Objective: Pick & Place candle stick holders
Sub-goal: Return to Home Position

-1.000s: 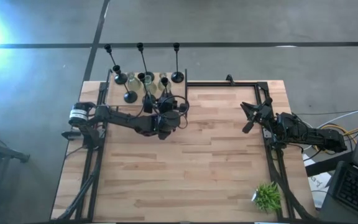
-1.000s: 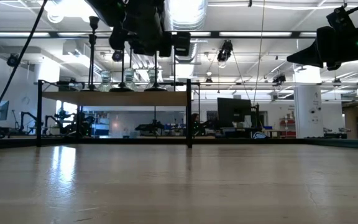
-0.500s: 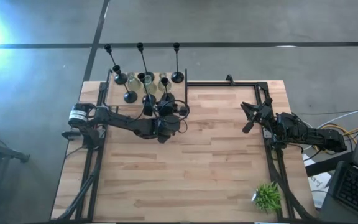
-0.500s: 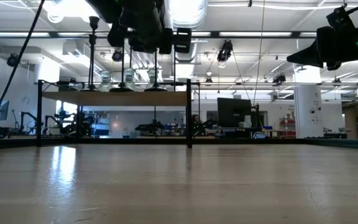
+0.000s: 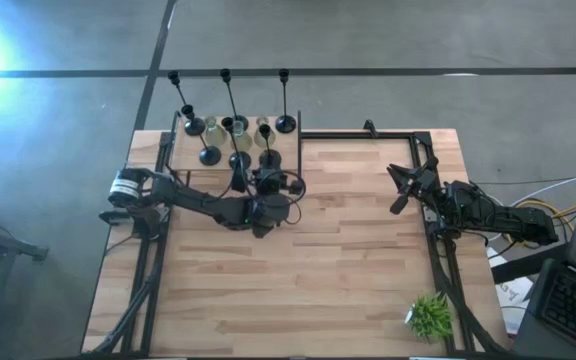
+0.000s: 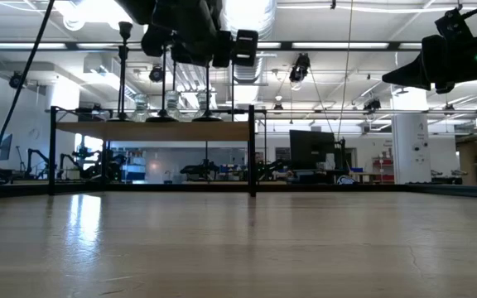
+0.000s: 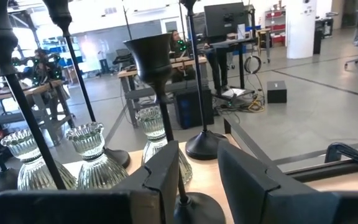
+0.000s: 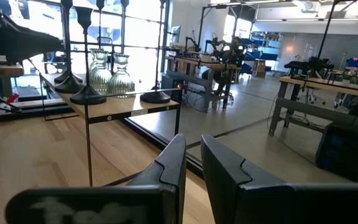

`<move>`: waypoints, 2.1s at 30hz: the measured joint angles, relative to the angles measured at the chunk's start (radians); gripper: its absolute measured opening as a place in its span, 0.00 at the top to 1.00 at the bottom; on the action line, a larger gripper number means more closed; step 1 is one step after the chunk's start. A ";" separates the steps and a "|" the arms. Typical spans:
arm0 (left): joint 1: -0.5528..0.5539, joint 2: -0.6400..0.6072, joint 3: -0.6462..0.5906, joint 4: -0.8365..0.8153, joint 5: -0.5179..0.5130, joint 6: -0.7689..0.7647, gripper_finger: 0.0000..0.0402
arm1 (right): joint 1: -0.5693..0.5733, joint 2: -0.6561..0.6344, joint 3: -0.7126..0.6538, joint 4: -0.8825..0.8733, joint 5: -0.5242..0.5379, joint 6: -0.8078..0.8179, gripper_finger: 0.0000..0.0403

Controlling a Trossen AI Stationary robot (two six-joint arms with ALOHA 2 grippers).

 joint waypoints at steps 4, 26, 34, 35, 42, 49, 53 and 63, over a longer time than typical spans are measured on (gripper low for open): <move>-0.012 0.000 0.000 0.000 0.000 0.001 0.71 | 0.000 0.000 0.000 0.000 0.000 0.000 0.89; -0.243 -0.012 0.000 -0.001 0.038 0.261 0.81 | 0.000 0.000 0.000 0.000 0.000 0.000 0.89; -0.376 -0.064 -0.024 -0.171 0.313 0.253 0.81 | 0.000 0.000 0.000 0.000 0.000 0.000 0.89; -0.381 -0.085 -0.046 -0.206 0.373 0.224 0.81 | 0.000 0.000 0.000 0.000 0.000 0.000 0.89; -0.386 -0.372 -0.341 -0.146 0.752 0.172 0.91 | 0.000 0.000 0.000 0.000 0.000 0.000 0.89; -0.351 -0.665 -0.715 0.213 0.971 0.273 0.98 | 0.000 0.000 0.000 0.000 0.000 0.000 0.89; -0.345 -0.783 -0.845 0.320 0.948 0.329 0.99 | 0.000 0.000 0.000 0.000 0.000 0.000 0.89; -0.343 -0.940 -0.998 0.340 0.905 0.407 0.99 | 0.000 0.000 0.000 0.000 0.000 0.000 0.89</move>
